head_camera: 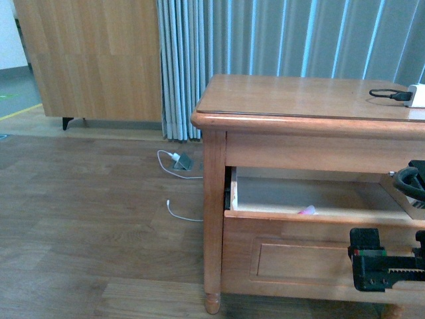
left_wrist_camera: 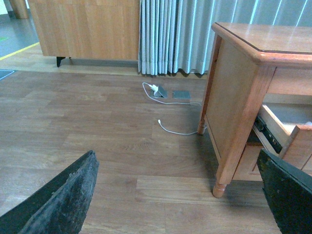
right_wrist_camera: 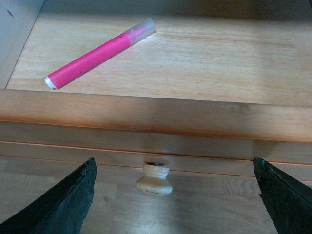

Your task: Place pink marker in drawer with both arms

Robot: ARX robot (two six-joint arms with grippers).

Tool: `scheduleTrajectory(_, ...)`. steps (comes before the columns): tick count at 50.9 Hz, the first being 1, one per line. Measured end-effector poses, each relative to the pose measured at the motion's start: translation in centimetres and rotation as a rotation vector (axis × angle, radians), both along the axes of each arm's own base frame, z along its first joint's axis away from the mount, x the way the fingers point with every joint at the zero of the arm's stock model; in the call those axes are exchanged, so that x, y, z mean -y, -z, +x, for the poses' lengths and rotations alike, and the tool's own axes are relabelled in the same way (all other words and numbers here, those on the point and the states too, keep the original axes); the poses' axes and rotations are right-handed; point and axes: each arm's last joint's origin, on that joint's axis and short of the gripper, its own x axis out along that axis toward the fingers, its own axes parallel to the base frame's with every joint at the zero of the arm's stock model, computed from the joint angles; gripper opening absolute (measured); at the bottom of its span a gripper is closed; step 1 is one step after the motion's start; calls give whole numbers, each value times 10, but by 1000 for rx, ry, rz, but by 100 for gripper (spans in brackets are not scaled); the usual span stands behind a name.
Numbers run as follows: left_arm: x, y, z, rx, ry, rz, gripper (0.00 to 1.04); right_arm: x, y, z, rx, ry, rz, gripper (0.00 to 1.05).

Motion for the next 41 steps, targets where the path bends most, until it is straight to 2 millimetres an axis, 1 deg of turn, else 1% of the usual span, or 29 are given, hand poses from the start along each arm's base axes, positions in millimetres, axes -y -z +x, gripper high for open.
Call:
scheduleTrajectory(9,0,0,0,0,0,0,99,6,8,26,47,59,-12,96)
scheduleTrajectory(26,0,0,0,0,0,0,99,9,10,71,130,120,-15,96)
scheduleTrajectory(35,0,0,0,0,0,0,99,10,10,89,155,130,-15,96)
scheduleTrajectory(41,0,0,0,0,0,0,99,13,14,108,194,137,-16,96)
